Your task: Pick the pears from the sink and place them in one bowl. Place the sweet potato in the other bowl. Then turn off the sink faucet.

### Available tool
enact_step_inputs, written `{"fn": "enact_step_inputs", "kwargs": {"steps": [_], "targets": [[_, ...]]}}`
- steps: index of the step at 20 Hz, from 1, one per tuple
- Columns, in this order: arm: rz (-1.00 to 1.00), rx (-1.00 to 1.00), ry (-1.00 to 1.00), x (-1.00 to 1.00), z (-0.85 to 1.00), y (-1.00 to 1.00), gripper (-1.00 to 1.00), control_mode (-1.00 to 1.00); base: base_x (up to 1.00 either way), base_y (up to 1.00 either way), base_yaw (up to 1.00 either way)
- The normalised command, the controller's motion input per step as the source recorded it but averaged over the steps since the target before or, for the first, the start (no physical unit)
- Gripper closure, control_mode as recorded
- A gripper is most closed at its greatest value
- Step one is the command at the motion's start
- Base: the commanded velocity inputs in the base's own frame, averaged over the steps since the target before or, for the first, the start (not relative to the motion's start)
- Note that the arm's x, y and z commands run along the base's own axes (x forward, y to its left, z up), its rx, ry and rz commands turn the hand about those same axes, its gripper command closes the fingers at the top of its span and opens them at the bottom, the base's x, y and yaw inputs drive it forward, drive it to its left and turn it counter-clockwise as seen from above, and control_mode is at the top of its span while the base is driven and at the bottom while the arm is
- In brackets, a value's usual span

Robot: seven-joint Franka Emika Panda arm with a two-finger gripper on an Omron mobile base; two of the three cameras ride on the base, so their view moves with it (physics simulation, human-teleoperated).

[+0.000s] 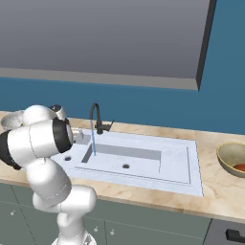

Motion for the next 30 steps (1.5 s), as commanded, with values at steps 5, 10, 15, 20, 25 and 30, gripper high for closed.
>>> {"fn": "enact_step_inputs", "kwargs": {"steps": [5,10,15,20,25,30], "targets": [[0.29,0.0,0.16,0.0,0.98,0.34,1.0,-1.0,0.0,0.0,0.0],[0.32,0.0,0.13,0.0,0.76,0.43,1.0,-1.0,0.0,0.0,0.0],[0.34,0.0,-0.04,0.0,0.28,0.44,1.0,-1.0,0.0,0.0,0.0],[0.31,-0.02,-0.29,-0.03,0.03,0.47,1.0,-1.0,0.0,0.0,0.0],[0.3,-0.01,-0.43,-0.04,0.0,0.39,1.0,-1.0,0.0,0.0,0.0],[0.3,0.0,-0.3,0.0,0.17,0.28,1.0,-1.0,0.0,0.0,0.0]]}}
